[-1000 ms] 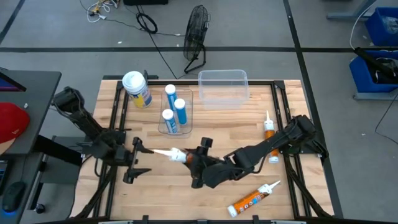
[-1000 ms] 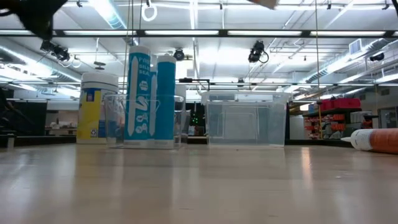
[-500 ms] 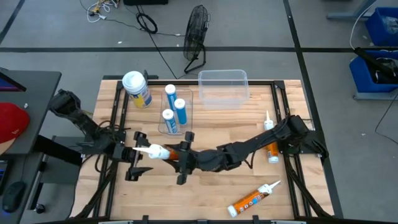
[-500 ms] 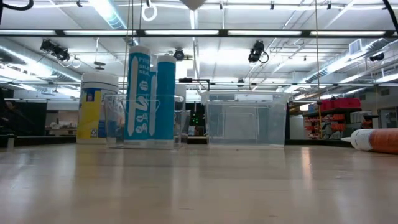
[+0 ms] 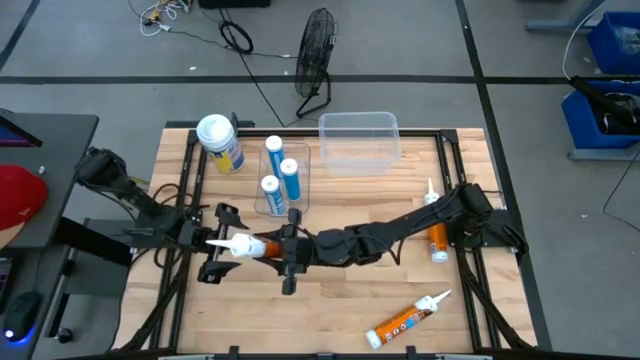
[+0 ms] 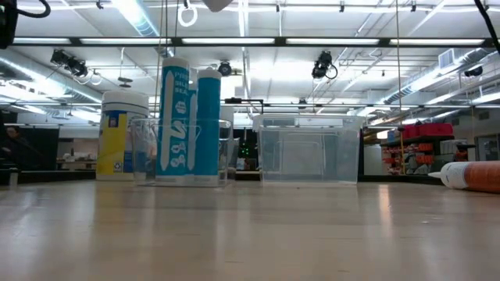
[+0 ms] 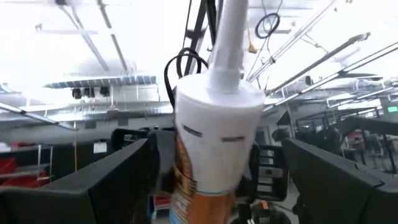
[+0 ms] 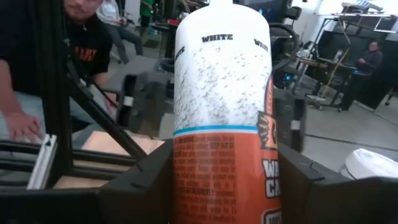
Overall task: Pick & place silicon tubes, Sealant and Lysol wipes
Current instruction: Put the middle left orange sealant into the right transparent bin
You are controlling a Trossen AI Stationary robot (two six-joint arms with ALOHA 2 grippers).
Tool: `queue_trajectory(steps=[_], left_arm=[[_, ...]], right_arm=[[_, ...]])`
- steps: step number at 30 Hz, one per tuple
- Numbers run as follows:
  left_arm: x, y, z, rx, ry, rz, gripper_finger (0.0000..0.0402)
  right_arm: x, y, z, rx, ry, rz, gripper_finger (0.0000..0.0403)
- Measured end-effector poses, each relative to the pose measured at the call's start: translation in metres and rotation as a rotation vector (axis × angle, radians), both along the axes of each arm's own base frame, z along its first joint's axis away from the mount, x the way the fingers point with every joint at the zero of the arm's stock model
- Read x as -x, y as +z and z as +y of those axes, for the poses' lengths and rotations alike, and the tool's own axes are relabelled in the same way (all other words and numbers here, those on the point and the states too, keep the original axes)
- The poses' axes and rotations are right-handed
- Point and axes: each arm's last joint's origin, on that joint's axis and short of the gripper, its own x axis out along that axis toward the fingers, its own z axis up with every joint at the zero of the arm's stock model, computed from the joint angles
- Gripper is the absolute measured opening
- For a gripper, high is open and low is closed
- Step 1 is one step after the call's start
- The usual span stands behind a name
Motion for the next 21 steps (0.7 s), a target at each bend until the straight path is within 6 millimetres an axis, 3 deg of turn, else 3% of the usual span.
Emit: queue_trajectory(steps=[8, 16, 21], left_arm=[[-0.016, 0.014, 0.002, -0.017, -0.009, 0.004, 0.0376], [-0.025, 0.022, -0.003, -0.053, 0.001, 0.049, 0.0373], [-0.026, 0.024, -0.003, -0.066, 0.015, 0.035, 0.035]], right_arm=[[-0.014, -0.015, -0.01, -0.025, 0.024, -0.011, 0.0192], [-0.015, -0.012, -0.013, -0.012, 0.025, -0.042, 0.0192], [-0.015, -0.012, -0.012, -0.014, 0.031, -0.042, 0.0192]])
